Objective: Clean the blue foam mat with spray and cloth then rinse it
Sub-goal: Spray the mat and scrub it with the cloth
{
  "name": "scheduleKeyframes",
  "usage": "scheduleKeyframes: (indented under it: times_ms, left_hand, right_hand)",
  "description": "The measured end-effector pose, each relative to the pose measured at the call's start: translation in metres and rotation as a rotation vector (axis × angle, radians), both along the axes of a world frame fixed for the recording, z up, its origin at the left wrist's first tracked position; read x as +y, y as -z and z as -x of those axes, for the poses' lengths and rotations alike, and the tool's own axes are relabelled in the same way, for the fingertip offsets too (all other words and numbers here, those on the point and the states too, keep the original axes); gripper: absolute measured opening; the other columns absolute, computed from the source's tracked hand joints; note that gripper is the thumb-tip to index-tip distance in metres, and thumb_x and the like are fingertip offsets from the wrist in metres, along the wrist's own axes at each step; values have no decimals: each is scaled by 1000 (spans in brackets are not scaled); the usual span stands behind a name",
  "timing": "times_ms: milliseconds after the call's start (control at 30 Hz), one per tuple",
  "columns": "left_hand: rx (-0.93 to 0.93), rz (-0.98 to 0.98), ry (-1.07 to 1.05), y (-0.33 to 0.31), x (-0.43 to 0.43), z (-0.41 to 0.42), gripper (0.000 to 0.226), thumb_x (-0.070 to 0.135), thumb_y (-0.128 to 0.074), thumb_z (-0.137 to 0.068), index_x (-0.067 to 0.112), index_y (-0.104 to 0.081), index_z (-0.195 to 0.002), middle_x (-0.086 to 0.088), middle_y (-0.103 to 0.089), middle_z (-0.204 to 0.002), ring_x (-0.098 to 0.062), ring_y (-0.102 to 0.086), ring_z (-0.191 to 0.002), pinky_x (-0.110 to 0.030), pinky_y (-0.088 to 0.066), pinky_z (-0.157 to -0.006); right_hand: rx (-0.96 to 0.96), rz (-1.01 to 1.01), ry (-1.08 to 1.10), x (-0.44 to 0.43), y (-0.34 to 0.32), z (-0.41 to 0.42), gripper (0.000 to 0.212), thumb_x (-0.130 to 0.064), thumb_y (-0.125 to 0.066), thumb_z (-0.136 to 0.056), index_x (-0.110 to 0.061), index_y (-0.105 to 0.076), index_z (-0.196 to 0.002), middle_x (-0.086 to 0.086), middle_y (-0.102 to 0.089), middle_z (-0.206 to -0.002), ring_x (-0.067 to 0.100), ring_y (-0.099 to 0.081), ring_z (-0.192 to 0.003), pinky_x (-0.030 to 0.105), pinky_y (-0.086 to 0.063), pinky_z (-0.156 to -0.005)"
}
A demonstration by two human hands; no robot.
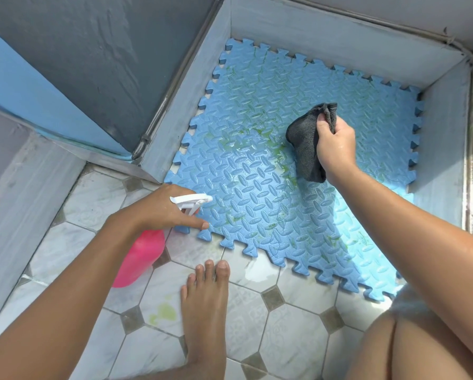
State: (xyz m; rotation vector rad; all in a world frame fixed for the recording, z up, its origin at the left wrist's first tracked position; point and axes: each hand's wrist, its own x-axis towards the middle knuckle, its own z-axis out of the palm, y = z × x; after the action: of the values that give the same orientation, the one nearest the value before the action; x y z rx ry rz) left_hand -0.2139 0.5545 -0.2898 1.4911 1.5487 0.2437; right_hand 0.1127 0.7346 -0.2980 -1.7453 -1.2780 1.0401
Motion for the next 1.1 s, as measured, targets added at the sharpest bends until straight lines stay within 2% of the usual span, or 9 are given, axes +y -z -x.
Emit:
scheduleKeyframes:
  times_ms: [100, 233, 400, 533, 600, 733, 867, 933, 1100]
  left_hand:
    - [2, 73, -10, 9, -10, 8, 59, 39, -94, -70, 18, -41, -56, 9, -36, -54, -9, -32, -53, -30, -25, -56]
    - [49, 113, -70, 15, -22, 23, 65, 42, -93, -70, 19, -33, -55, 4, -33, -53, -14, -32, -51, -30, -25, -58]
    - [-72, 118, -71, 6, -21, 28, 52, 37, -96, -69, 23, -47, -56, 9, -37, -58, -12, -34, -58, -33, -24, -62]
    - [-85, 82, -103, 4, -17, 11, 62, 34, -94, -71, 12, -38, -60, 1, -31, -60, -13, -30, -59, -33, -22, -63]
    - [-73, 49, -125, 5, -13, 6, 65, 42, -94, -69, 7, -39, -62, 1, -31, -61, -13, -30, -59, -32, -22, -62]
    - [-111, 92, -11, 4, -4, -1, 72, 74, -85, -56, 9, -69, -81, 8, -49, -61, -9, -42, -61, -31, -34, -64]
    - [-134, 75, -65, 3, -4, -11, 59, 42, -92, -71, 0, -52, -64, -5, -48, -53, -14, -43, -52, -26, -35, -56]
    - [-104, 22, -163, 0, -2, -11, 64, 51, -91, -65, -5, -61, -73, 0, -43, -55, -12, -40, -52, -23, -35, -53]
    - [-74, -96, -383, -7, 3, 2, 71, 68, -85, -63, 4, -71, -91, 11, -66, -85, -7, -59, -79, -33, -51, -84]
  right_hand:
    - [10, 5, -13, -2, -1, 0, 37, -45, -52, -98, -10, -60, -90, -5, -58, -80, 13, -53, -75, 33, -46, -73]
    - [-7, 17, -28, -2, 1, 2, 38, -45, -51, -97, -9, -59, -89, -5, -56, -80, 14, -52, -75, 34, -43, -72]
    - [-7, 28, -52, -2, 3, 3, 36, -46, -50, -97, -12, -57, -86, -4, -54, -80, 14, -51, -75, 34, -42, -71]
    - [-17, 33, -65, -4, 5, 3, 41, -49, -50, -95, -8, -55, -89, -5, -52, -79, 14, -49, -74, 35, -41, -70]
    - [-20, 34, -63, -4, 5, 2, 44, -50, -50, -95, -7, -56, -90, -4, -52, -80, 14, -50, -74, 35, -41, -70]
    - [-15, 34, -63, -4, 5, 0, 45, -50, -50, -95, -6, -58, -93, -3, -56, -82, 15, -53, -77, 36, -44, -72]
    - [-2, 35, -63, -6, 5, 1, 44, -50, -51, -95, -7, -58, -92, -4, -55, -81, 14, -51, -76, 35, -42, -71]
    - [-1, 39, -62, -7, 5, 1, 45, -51, -51, -95, -7, -58, -92, -4, -55, -81, 14, -51, -75, 35, -42, -70]
    - [5, 44, -64, -6, 6, 2, 44, -50, -51, -95, -7, -59, -94, -4, -56, -81, 14, -52, -75, 35, -43, -71]
